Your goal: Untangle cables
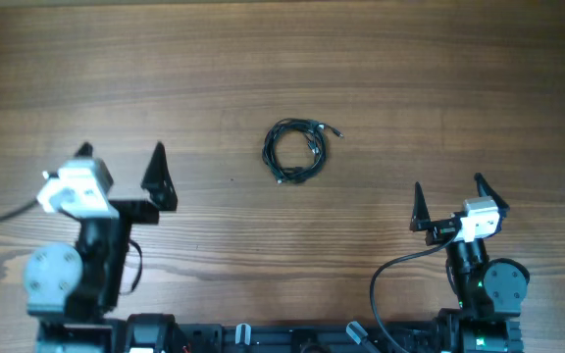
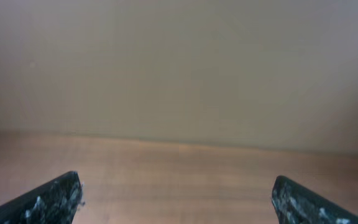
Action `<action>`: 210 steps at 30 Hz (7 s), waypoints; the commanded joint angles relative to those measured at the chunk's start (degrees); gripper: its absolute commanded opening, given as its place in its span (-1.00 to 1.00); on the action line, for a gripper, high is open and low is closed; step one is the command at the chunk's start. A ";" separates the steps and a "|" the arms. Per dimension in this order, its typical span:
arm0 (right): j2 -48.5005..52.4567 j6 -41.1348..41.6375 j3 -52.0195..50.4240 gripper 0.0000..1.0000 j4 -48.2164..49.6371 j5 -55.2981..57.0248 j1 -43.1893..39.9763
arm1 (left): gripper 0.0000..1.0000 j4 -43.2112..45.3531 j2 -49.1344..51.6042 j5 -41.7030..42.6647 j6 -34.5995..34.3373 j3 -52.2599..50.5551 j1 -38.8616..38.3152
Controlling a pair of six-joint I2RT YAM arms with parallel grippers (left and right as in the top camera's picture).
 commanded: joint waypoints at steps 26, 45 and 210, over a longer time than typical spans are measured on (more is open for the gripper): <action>-0.52 -0.48 -0.07 0.99 0.17 -1.18 -0.24 | 1.00 -17.73 54.10 3.65 11.72 57.22 0.33; -0.52 4.20 -0.07 1.00 0.81 -4.24 -0.24 | 1.00 -21.35 54.45 5.42 13.25 57.20 0.33; 103.06 9.94 122.62 0.95 -77.42 1.22 -0.13 | 0.95 -34.97 94.66 9.18 5.29 56.98 -18.97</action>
